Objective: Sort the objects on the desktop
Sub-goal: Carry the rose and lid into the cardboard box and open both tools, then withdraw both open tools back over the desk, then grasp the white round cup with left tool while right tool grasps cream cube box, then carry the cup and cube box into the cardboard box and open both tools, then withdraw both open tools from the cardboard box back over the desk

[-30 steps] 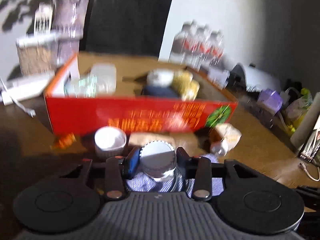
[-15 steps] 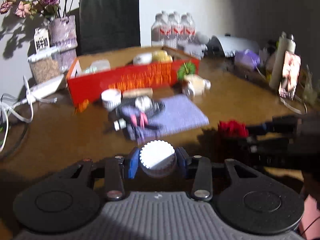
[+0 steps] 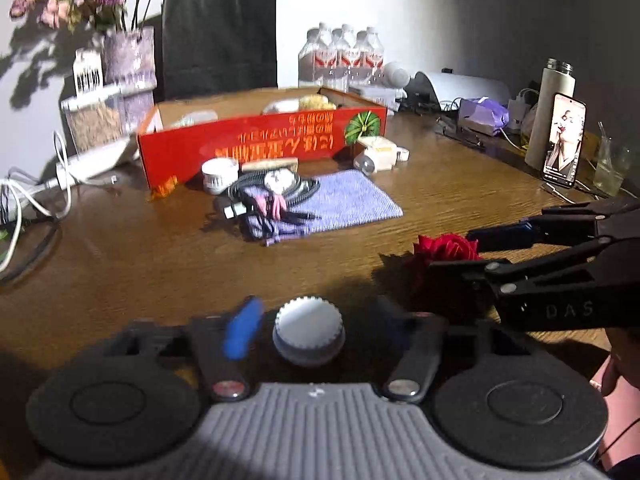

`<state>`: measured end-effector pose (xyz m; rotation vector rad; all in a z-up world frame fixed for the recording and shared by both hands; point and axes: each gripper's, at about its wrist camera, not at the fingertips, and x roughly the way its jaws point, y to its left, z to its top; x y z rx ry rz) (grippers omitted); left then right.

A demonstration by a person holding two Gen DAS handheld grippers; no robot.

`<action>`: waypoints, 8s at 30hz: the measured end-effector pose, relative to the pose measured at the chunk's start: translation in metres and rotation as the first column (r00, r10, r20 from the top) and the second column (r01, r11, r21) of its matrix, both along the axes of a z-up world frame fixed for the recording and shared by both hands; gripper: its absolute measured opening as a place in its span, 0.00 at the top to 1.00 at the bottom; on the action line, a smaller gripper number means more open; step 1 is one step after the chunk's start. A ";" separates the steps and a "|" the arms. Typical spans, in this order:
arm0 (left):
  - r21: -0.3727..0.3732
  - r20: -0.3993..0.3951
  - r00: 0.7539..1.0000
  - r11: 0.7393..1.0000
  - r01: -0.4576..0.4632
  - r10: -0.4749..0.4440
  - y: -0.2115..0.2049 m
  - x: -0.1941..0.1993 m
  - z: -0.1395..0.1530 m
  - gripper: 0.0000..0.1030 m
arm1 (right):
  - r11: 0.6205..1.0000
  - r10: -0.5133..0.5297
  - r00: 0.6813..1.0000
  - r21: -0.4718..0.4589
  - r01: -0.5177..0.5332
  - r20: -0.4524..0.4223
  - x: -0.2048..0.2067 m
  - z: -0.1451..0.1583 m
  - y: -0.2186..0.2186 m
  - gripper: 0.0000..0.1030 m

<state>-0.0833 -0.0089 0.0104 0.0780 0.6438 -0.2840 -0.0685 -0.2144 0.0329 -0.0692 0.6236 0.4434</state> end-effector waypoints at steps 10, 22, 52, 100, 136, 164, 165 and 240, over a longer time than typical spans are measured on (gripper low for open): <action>-0.084 0.064 0.997 0.995 0.048 -0.042 0.012 0.023 0.027 0.64 | 0.997 -0.005 0.999 0.081 0.002 0.039 0.038 0.031 -0.007 0.72; -0.039 0.018 0.995 0.995 -0.096 0.096 0.073 0.301 0.115 0.64 | 0.999 0.012 0.999 0.049 -0.010 -0.037 0.317 0.113 0.063 0.71; -0.123 -0.193 0.961 0.967 -0.225 0.199 0.060 0.416 0.056 0.21 | 0.989 -0.117 0.970 0.061 0.133 -0.212 0.413 0.081 0.050 0.44; -0.013 -0.056 0.989 0.991 -0.136 0.136 0.029 0.064 -0.009 0.00 | 0.993 -0.112 0.994 0.046 0.112 -0.018 0.058 -0.016 -0.008 0.16; -0.246 0.036 0.983 0.955 -0.168 0.182 0.079 0.164 0.042 0.60 | 0.913 -0.305 0.951 0.268 0.307 -0.050 0.171 0.014 -0.069 0.45; -0.141 -0.009 0.996 0.986 -0.085 0.084 0.039 0.023 0.031 0.60 | 0.971 -0.217 0.976 0.098 0.216 -0.004 0.031 0.023 -0.046 0.45; -0.139 0.001 0.996 0.986 -0.087 0.088 0.040 0.025 0.034 0.60 | 0.972 -0.213 0.977 0.098 0.212 0.001 0.034 0.026 -0.046 0.45; -0.051 0.097 0.980 0.985 -0.167 0.172 0.033 0.041 0.002 0.00 | 0.990 -0.111 0.994 0.085 0.113 -0.022 0.054 -0.012 -0.015 0.24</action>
